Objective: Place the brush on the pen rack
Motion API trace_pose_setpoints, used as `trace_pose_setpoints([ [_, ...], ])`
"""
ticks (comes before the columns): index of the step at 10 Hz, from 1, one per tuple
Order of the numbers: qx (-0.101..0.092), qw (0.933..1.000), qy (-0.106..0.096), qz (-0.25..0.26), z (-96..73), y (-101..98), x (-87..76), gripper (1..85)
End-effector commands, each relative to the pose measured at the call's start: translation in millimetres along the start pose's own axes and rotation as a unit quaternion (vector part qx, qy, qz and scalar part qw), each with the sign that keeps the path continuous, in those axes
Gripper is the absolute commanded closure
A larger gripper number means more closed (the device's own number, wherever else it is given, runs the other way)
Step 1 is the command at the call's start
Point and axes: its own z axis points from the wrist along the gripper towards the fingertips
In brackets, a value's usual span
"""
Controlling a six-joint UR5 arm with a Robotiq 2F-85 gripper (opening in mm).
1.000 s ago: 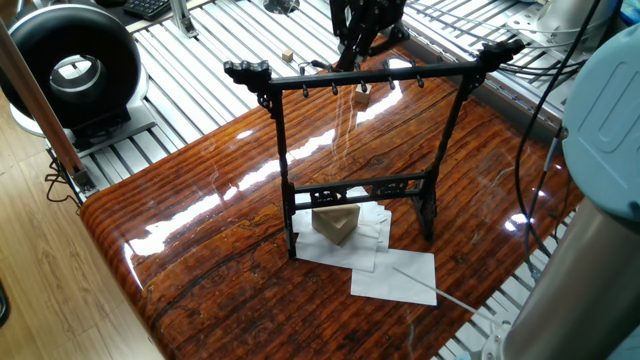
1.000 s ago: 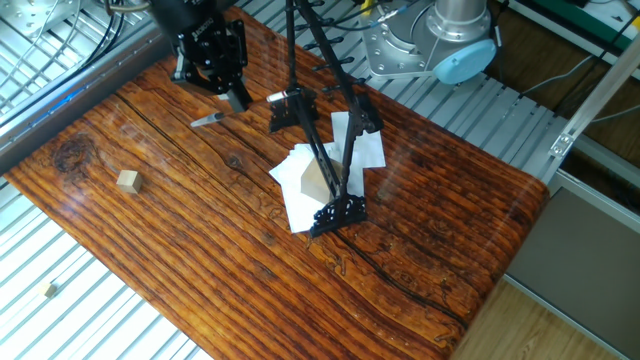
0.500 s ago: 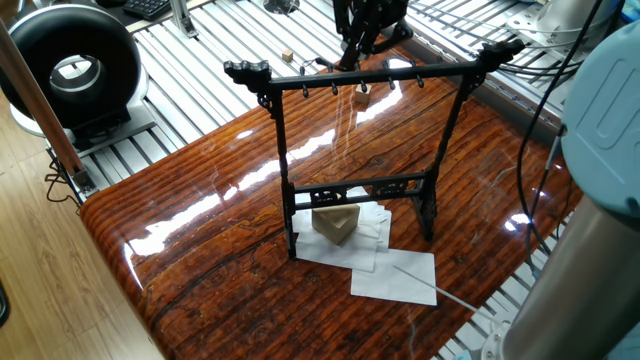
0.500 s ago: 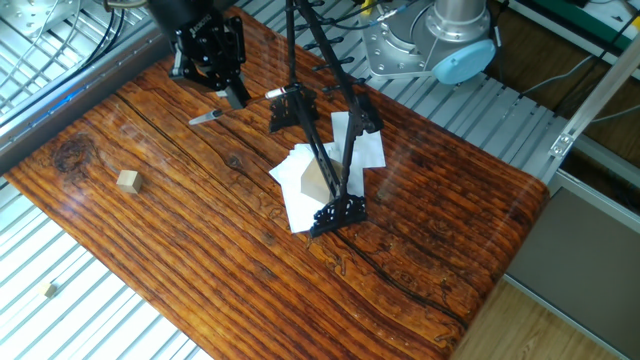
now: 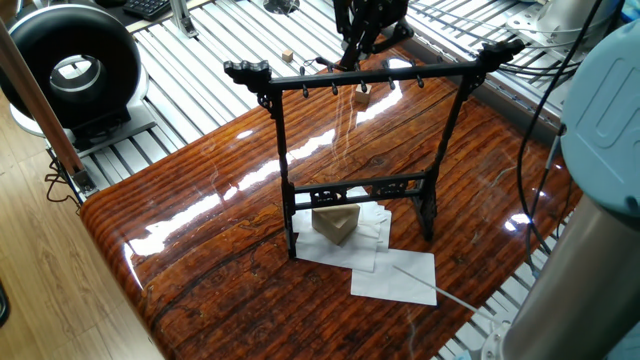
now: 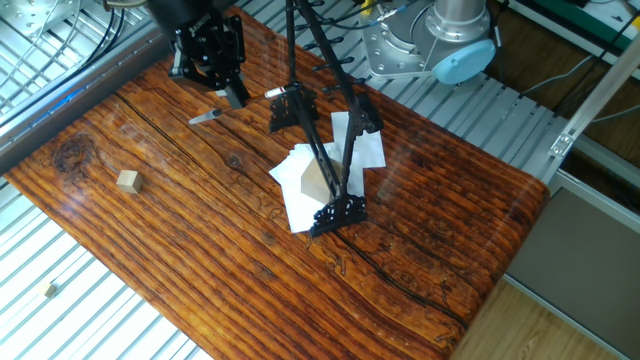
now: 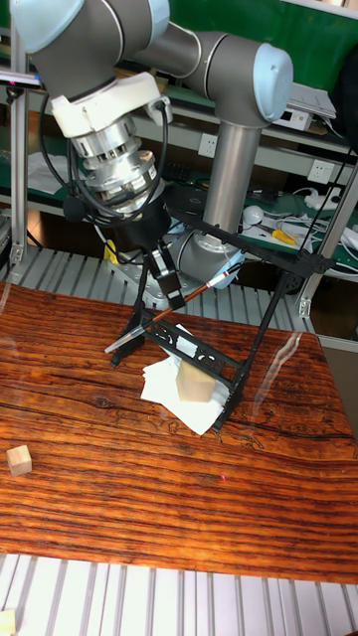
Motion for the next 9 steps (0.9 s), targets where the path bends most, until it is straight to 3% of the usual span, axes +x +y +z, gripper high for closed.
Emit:
trace_pose_setpoints([
  [1,0.002,1.0000,0.000,0.004,-1.7,-4.2,-7.3,84.7],
  [9,0.011,0.9999,0.010,0.004,4.1,-12.1,-7.1,84.7],
])
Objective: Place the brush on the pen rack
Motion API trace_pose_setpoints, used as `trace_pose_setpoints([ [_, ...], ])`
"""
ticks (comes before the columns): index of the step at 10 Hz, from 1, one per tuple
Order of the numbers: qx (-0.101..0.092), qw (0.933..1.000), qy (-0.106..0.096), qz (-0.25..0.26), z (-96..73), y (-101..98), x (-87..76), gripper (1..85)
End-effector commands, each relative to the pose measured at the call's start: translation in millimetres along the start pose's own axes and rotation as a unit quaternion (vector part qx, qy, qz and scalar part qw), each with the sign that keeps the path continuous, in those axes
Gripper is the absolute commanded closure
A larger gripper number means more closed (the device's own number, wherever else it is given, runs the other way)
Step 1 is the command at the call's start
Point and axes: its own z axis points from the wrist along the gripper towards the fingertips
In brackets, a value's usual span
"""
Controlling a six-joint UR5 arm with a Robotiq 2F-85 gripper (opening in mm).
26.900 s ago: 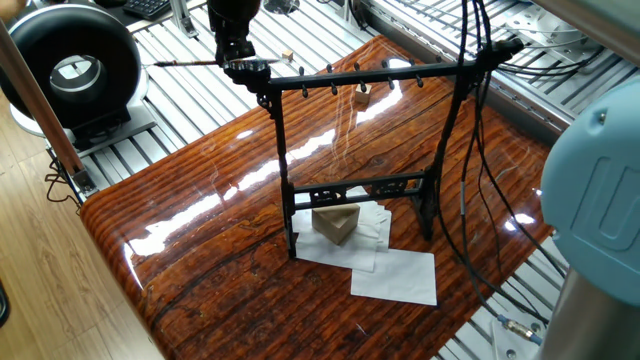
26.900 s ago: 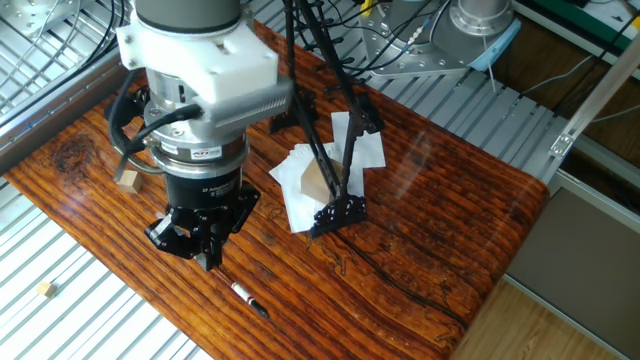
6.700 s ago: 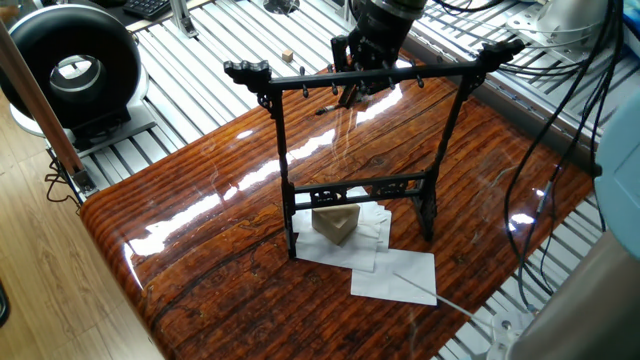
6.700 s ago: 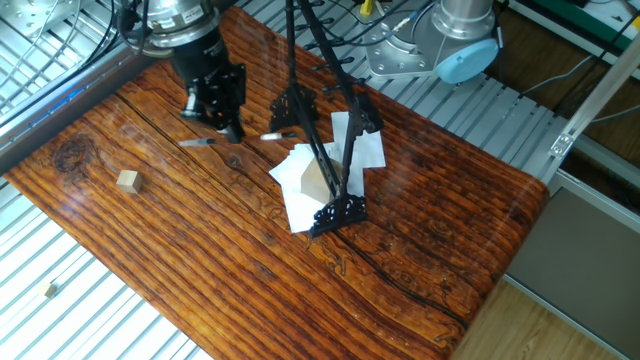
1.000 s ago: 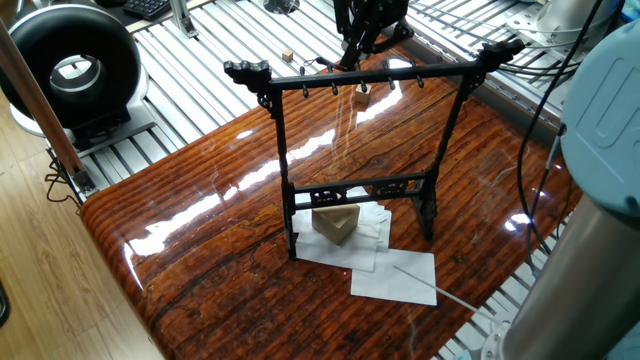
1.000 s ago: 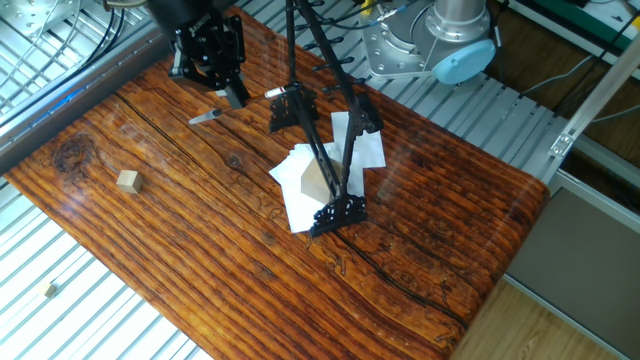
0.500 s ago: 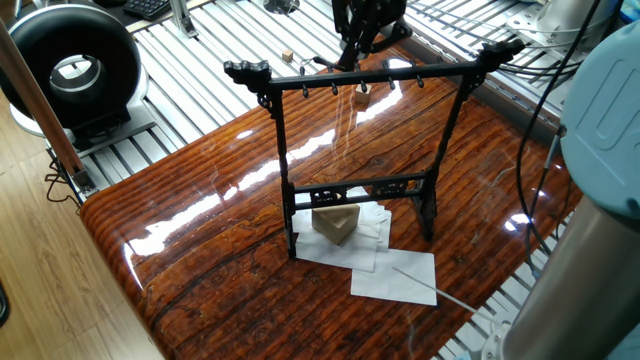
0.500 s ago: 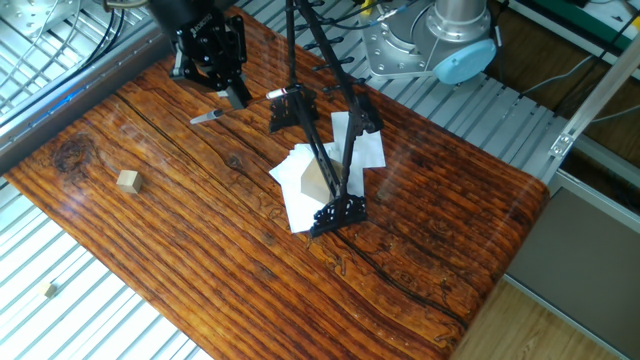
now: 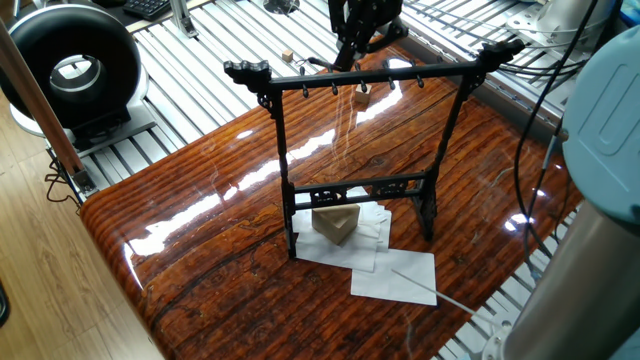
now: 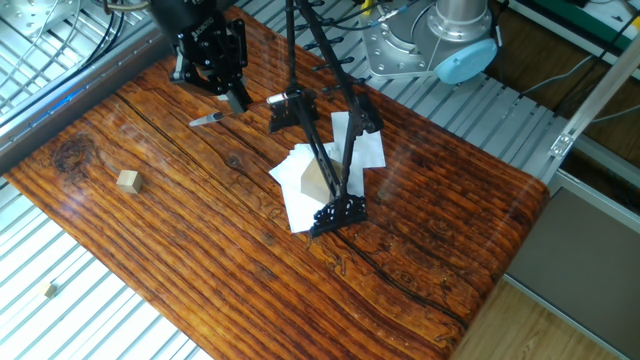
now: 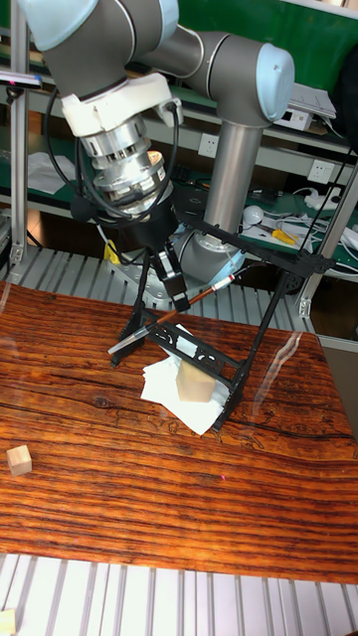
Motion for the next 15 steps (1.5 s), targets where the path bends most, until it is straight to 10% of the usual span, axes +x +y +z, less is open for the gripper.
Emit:
trace_pose_setpoints([
  [1,0.007,1.0000,-0.004,-0.002,-1.4,-3.6,-4.0,84.7],
  [13,0.027,0.9994,-0.022,-0.007,-8.8,-9.5,-17.2,84.7],
  [15,0.028,0.9992,0.012,-0.025,-1.2,-14.7,-4.4,84.7],
])
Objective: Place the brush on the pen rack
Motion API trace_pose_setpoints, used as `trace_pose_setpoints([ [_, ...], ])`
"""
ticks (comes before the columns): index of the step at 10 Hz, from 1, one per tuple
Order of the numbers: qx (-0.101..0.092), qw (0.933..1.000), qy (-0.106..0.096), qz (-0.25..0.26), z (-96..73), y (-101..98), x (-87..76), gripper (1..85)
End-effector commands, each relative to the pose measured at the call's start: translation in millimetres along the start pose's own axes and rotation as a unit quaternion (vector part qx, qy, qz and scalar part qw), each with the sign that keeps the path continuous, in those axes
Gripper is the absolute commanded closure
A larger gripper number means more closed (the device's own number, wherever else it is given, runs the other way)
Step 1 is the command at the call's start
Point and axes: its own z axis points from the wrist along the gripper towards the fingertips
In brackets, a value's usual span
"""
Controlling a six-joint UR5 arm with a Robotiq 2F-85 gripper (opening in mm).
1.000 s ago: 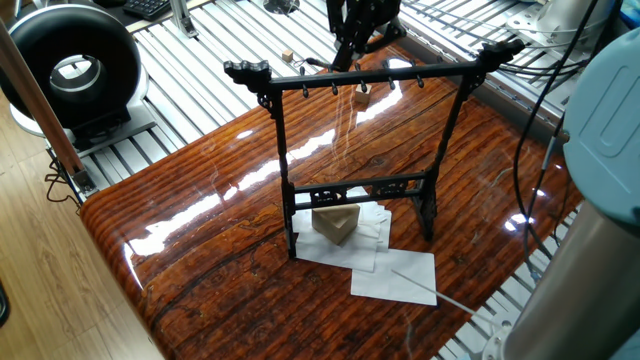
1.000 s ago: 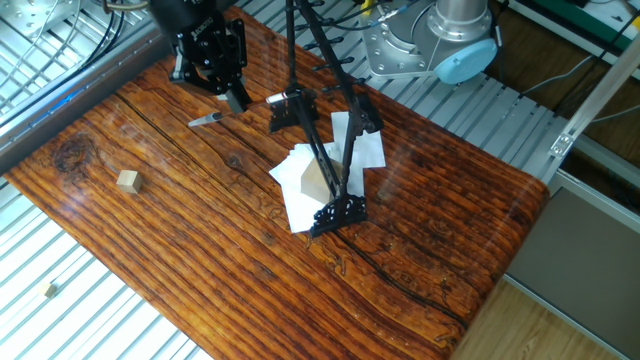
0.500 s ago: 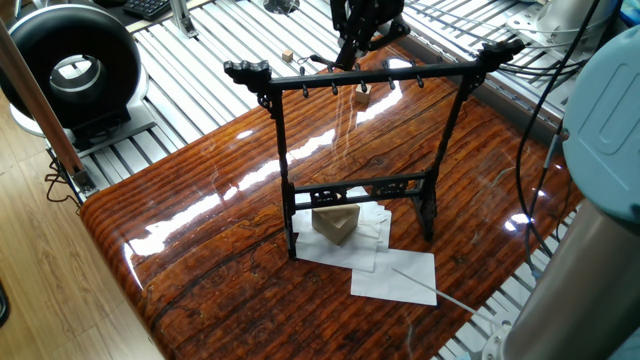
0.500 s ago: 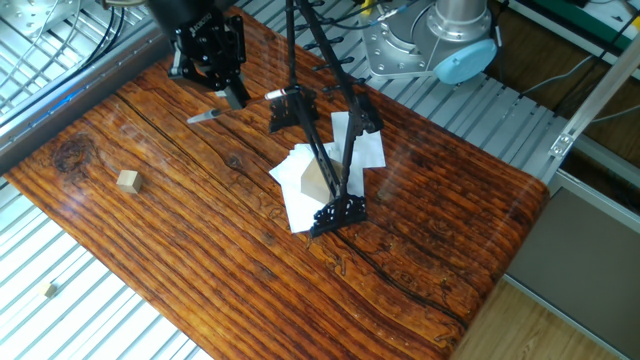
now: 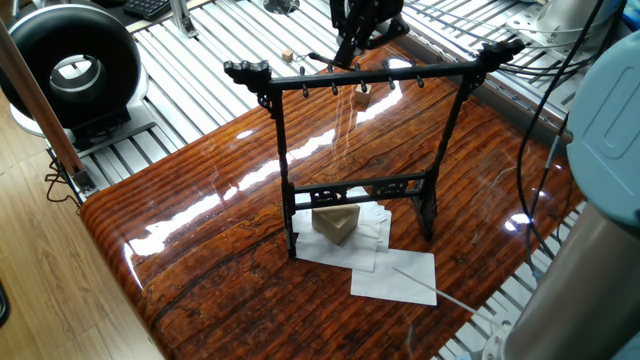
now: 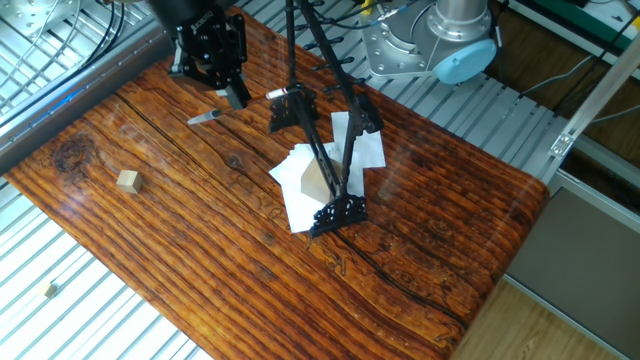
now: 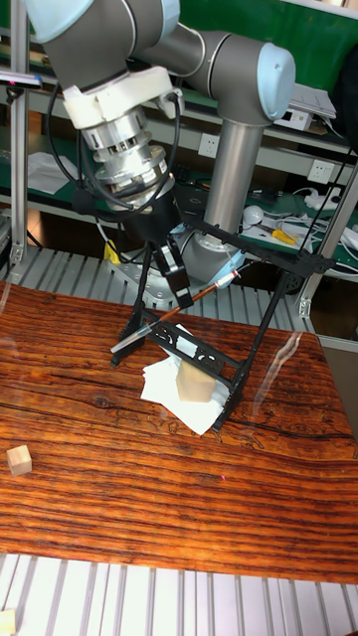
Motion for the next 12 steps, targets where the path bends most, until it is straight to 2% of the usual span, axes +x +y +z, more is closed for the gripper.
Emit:
trace_pose_setpoints([
  [1,0.009,0.9997,0.004,-0.021,4.3,-8.4,0.0,84.7],
  [6,-0.002,0.9995,-0.018,-0.026,4.3,-3.1,-10.8,84.7],
  [12,0.001,0.9988,-0.029,-0.041,6.1,-5.2,-11.0,84.7],
])
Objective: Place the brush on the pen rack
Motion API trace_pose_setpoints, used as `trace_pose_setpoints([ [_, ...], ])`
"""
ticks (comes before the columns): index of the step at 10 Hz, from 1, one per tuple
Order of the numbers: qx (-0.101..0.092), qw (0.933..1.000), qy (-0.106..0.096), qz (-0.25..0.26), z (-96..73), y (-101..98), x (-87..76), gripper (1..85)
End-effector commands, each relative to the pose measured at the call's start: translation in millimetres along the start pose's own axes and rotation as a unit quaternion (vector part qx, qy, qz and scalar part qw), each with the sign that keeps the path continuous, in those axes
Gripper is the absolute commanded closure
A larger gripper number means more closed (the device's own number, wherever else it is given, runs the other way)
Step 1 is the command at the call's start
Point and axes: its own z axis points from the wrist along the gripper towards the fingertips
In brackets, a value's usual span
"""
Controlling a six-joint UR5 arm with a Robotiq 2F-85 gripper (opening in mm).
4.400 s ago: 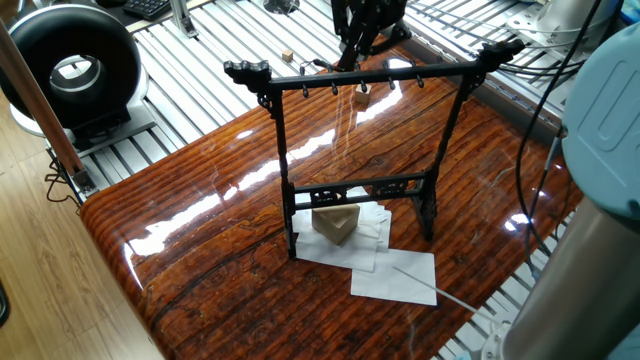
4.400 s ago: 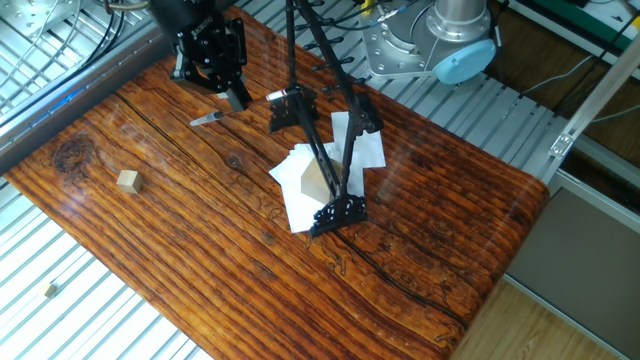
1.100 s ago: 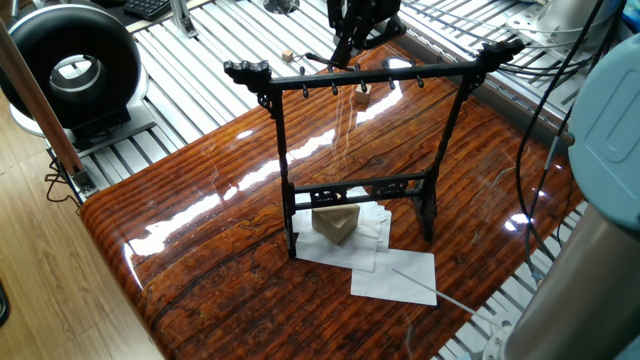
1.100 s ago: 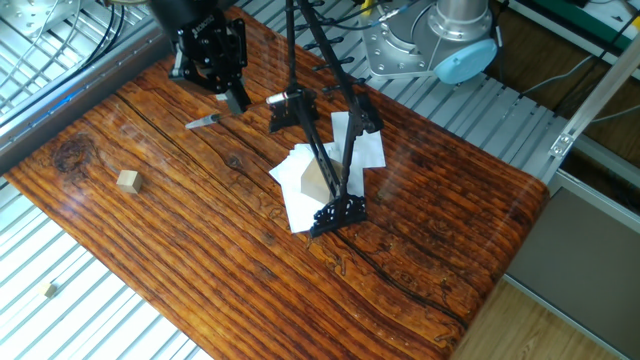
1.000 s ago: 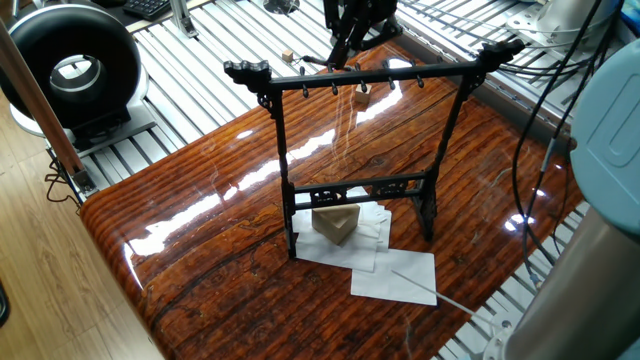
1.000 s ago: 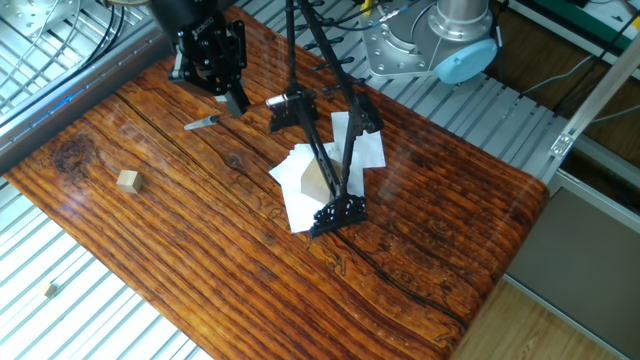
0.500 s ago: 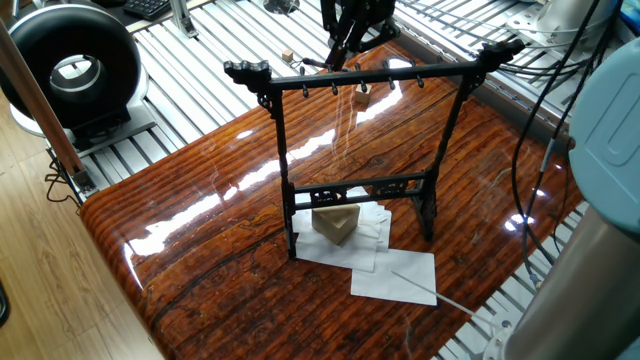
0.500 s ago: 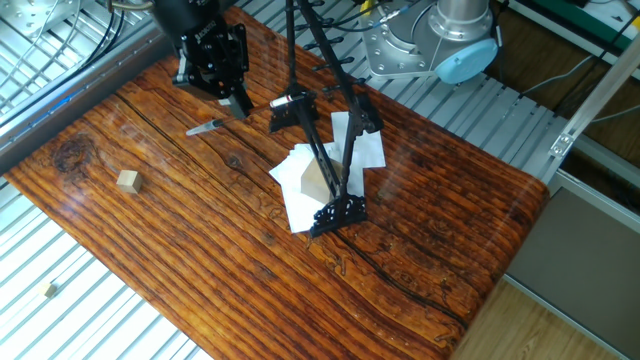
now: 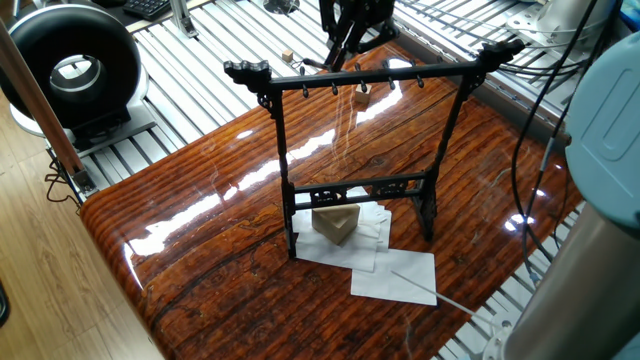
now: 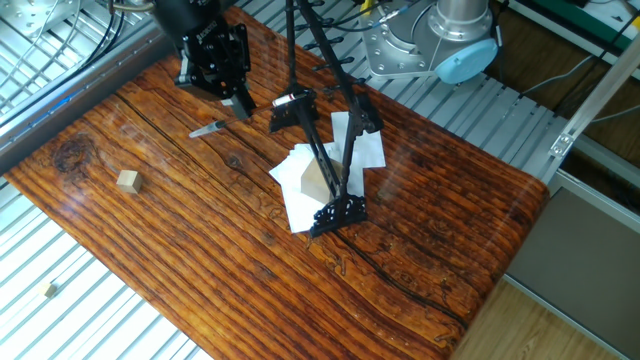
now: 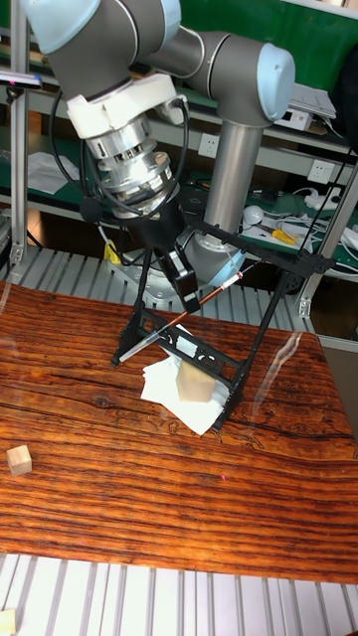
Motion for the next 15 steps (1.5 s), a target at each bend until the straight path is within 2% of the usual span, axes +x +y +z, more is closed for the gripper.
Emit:
trace_pose_setpoints([
  [1,0.007,0.9999,-0.010,-0.009,-0.8,-3.0,-2.4,84.7],
  [7,0.019,0.9997,-0.002,-0.013,3.9,-12.9,7.9,84.7],
  [10,0.015,0.9998,-0.009,-0.007,-1.1,-8.0,3.5,84.7],
  [15,0.016,0.9998,-0.006,-0.006,-3.2,-5.3,2.7,84.7],
])
